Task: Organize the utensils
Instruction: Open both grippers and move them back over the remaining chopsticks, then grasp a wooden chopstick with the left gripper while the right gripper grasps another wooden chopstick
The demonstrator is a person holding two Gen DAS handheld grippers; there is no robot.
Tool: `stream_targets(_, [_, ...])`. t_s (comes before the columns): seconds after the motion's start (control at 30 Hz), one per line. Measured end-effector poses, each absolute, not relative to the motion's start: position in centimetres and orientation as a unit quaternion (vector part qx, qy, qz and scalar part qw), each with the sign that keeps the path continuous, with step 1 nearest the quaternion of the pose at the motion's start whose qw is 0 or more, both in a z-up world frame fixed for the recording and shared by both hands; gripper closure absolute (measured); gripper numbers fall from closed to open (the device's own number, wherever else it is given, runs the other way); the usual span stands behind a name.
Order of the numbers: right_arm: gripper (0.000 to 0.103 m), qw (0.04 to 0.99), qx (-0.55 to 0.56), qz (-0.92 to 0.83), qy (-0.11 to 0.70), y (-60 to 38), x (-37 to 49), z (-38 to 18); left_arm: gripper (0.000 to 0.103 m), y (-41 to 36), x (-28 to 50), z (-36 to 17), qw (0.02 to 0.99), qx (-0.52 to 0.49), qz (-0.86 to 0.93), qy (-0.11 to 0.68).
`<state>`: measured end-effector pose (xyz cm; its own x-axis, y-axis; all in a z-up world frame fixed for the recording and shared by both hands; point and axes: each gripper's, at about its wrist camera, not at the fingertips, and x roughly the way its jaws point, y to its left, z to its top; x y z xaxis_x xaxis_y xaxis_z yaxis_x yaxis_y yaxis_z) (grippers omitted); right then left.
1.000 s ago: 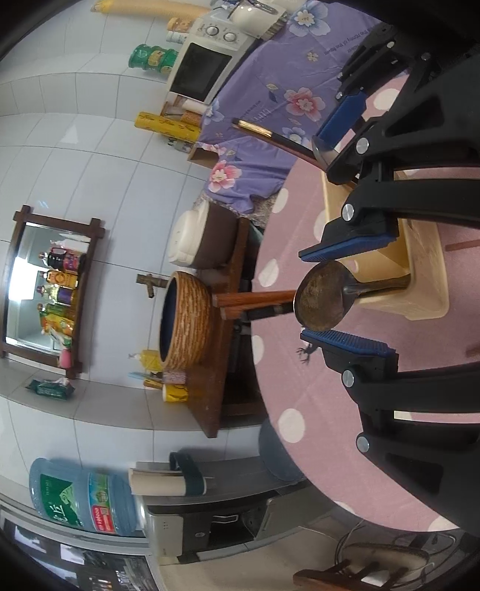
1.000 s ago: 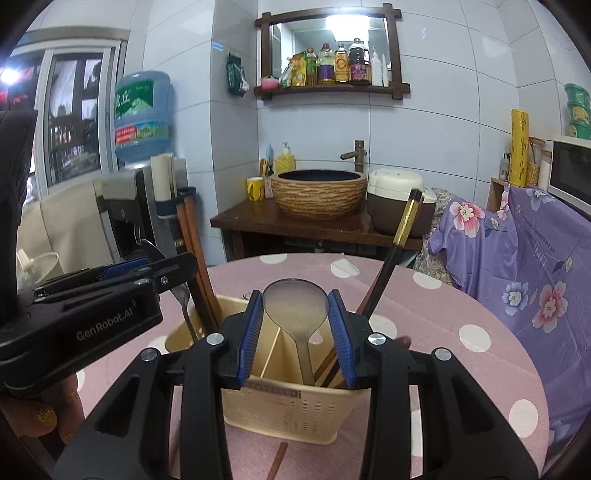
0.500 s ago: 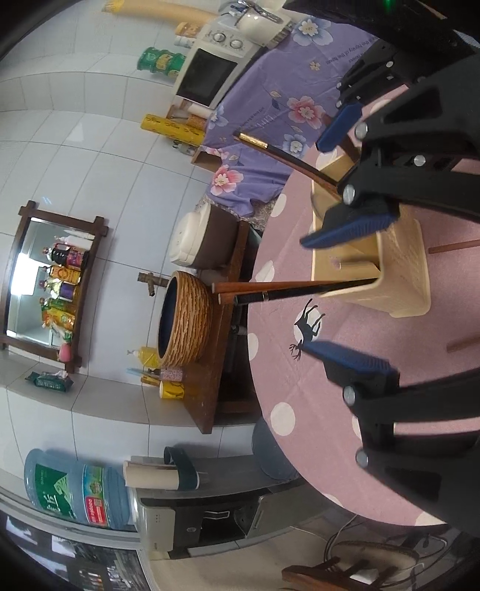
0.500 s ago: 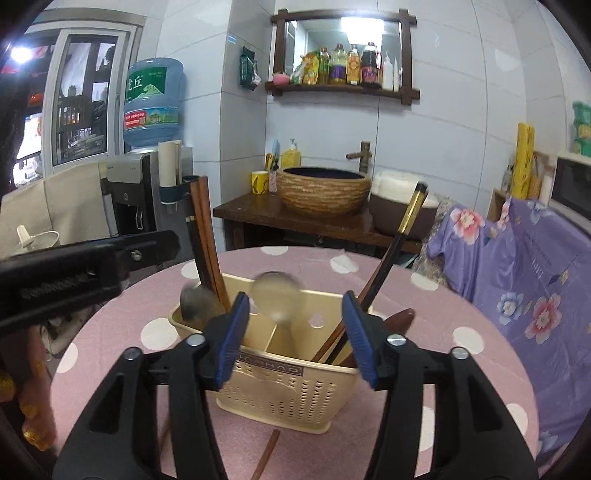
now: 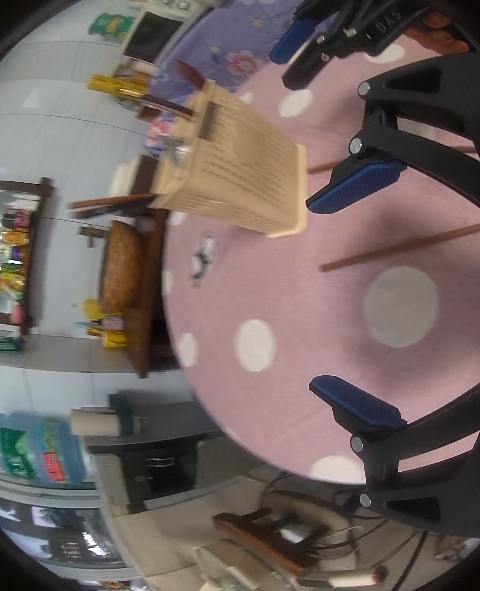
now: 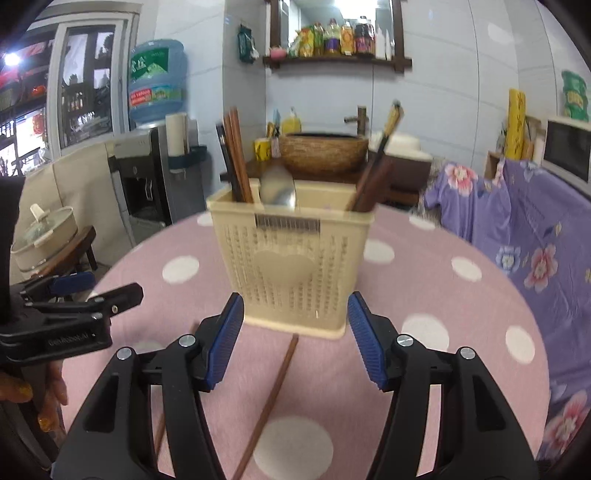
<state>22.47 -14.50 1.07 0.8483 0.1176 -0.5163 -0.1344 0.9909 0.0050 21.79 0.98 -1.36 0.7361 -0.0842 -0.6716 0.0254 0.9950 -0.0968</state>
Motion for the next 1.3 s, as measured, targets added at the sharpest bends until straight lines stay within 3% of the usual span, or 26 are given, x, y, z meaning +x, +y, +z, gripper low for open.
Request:
stream_targets(0.2, [0.044,0.949,0.014,0.046,0.312,-16.0,21.0,-2.8,0.022,-0.8,21.9,-5.5,0.912,-0.018,-0.032,0.409])
stream_targets(0.47, [0.044,0.938,0.038,0.051,0.34,-17.1,21.0,-4.6,0.068,-1.9,22.9,-7.3,0.896,-0.018,-0.035,0.443])
stream_targets(0.77, [0.046,0.91,0.061,0.082,0.402,-15.6,23.8,-5.7,0.092,-2.4,24.9,-7.4,0.888,-0.013,-0.045,0.458])
stream_targets(1.13, [0.078,0.894,0.036,0.049,0.443,-12.6,28.0,-8.1,0.093,-2.0,25.0,-7.4,0.889,-0.018,-0.052,0.454])
stream_targets(1.3, [0.086,0.897,0.019,0.037,0.439,-12.0,29.2,-8.2,0.093,-2.0,25.1,-7.4,0.89,-0.019,-0.052,0.452])
